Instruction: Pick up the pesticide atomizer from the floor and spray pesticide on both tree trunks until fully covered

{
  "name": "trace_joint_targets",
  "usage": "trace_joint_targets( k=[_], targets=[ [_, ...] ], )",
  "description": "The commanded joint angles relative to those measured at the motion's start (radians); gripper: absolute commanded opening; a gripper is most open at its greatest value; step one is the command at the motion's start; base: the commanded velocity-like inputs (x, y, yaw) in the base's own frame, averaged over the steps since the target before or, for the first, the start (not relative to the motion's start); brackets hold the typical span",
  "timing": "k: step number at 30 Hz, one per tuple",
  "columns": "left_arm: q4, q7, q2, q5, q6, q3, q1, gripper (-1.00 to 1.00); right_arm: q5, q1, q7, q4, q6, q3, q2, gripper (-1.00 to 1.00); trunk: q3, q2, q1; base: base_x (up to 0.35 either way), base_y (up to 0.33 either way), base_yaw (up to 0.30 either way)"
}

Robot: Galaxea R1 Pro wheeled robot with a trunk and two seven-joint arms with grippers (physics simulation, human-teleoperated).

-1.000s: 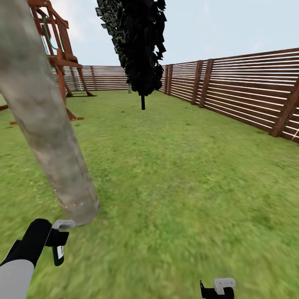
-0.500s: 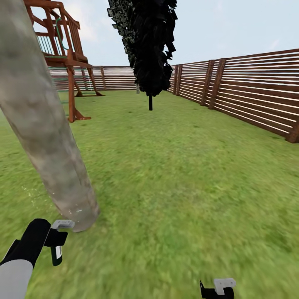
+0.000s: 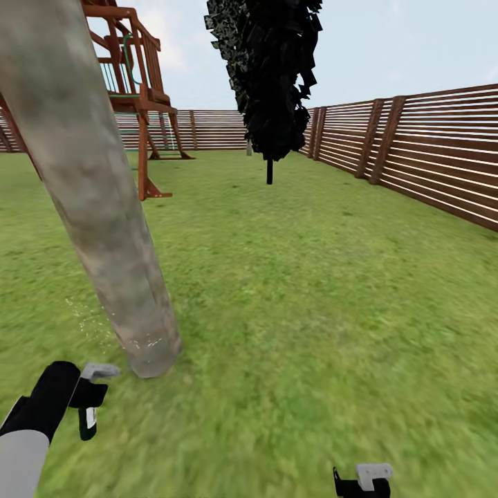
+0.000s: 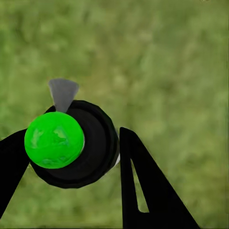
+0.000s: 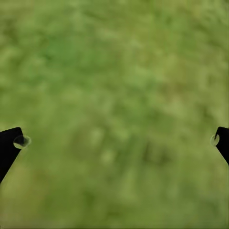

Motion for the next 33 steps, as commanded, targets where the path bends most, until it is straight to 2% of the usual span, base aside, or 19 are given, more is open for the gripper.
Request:
trace_joint_targets(
  k=[1,4,5,7,9,10,11,13,14,15,16,18,20,21,25,28,33],
  targets=[
    [-0.001,-0.004,0.017,0.013,0.004,0.002,0.000,-1.00,0.000,0.000,0.000,0.000,0.000,0.000,0.000,1.00,0.000,0.000,0.000,0.000,0.000,0.008],
    [-0.010,-0.007,0.002,0.015,0.005,-0.005,0.000,-1.00,0.000,0.000,0.000,0.000,0.000,0.000,0.000,1.00,0.000,0.000,0.000,0.000,0.000,0.002],
    [-0.011,-0.005,-0.017,0.015,0.005,-0.007,-0.005,-1.00,0.000,0.000,0.000,0.000,0.001,0.000,0.000,1.00,0.000,0.000,0.000,0.000,0.000,0.000],
    [-0.026,0.000,-0.091,0.014,0.010,-0.011,-0.019,-1.00,0.000,0.000,0.000,0.000,0.001,0.000,0.000,1.00,0.000,0.000,0.000,0.000,0.000,0.039],
    [-0.043,0.000,-0.114,0.013,0.016,-0.009,-0.054,-1.00,0.000,0.000,0.000,0.000,0.001,0.000,0.001,1.00,0.000,0.000,0.000,0.000,0.000,0.205],
    [-0.046,-0.003,-0.111,0.013,0.019,-0.006,-0.072,-1.00,0.000,0.000,0.000,0.000,0.001,0.000,0.000,1.00,0.000,0.000,0.000,0.000,0.000,0.260],
    [-0.048,-0.004,-0.097,0.011,0.020,-0.002,-0.081,-1.00,0.000,0.000,0.000,0.000,0.001,0.000,0.000,1.00,0.000,0.000,0.000,0.000,0.000,0.264],
    [-0.048,-0.006,-0.042,0.014,0.021,0.000,-0.084,-1.00,0.000,0.000,0.000,0.000,0.001,0.000,0.000,1.00,0.000,0.000,0.000,0.000,0.000,0.152],
    [-0.048,-0.007,-0.022,0.018,0.021,0.001,-0.085,-1.00,0.000,0.000,0.000,0.000,0.001,0.000,0.000,1.00,0.000,0.000,0.000,0.000,0.000,0.053],
    [-0.048,-0.007,-0.012,0.024,0.021,0.000,-0.085,-1.00,0.000,0.000,0.000,0.000,0.001,0.000,0.000,1.00,0.000,0.000,0.000,0.000,0.000,0.027],
    [-0.052,-0.006,-0.017,0.031,0.021,-0.005,-0.086,-1.00,0.000,0.000,0.000,0.000,0.001,0.000,0.000,1.00,0.000,0.000,0.000,0.000,0.000,0.021],
    [-0.071,-0.006,-0.054,0.031,0.033,-0.008,-0.118,-1.00,0.000,0.000,0.000,0.000,0.001,0.000,0.000,1.00,0.000,0.000,0.000,0.000,0.000,0.116],
    [-0.081,-0.006,-0.070,0.032,0.089,-0.010,-0.150,-1.00,0.000,0.000,0.000,0.000,0.001,0.000,0.000,1.00,0.000,0.000,0.000,0.000,0.000,0.230],
    [-0.083,-0.006,-0.067,0.031,0.116,-0.011,-0.165,-1.00,0.000,0.000,0.000,0.000,0.001,0.000,0.000,1.00,0.000,0.000,0.000,0.000,0.000,0.268],
    [-0.140,-0.008,-0.055,0.030,0.129,-0.011,-0.171,-1.00,0.000,0.000,0.000,0.000,0.001,0.000,0.000,1.00,0.000,0.000,0.000,0.000,0.000,0.136],
    [-0.198,-0.008,-0.066,0.031,0.134,-0.012,-0.167,-1.00,0.000,0.000,0.000,0.000,0.001,0.000,0.000,1.00,0.000,0.000,0.000,0.043,-0.081,0.010],
    [-0.204,-0.007,-0.070,0.030,0.136,-0.012,-0.169,-1.00,0.000,0.000,0.000,0.000,0.000,0.000,0.000,1.00,0.000,0.000,0.000,0.112,-0.230,0.164]
  ],
)
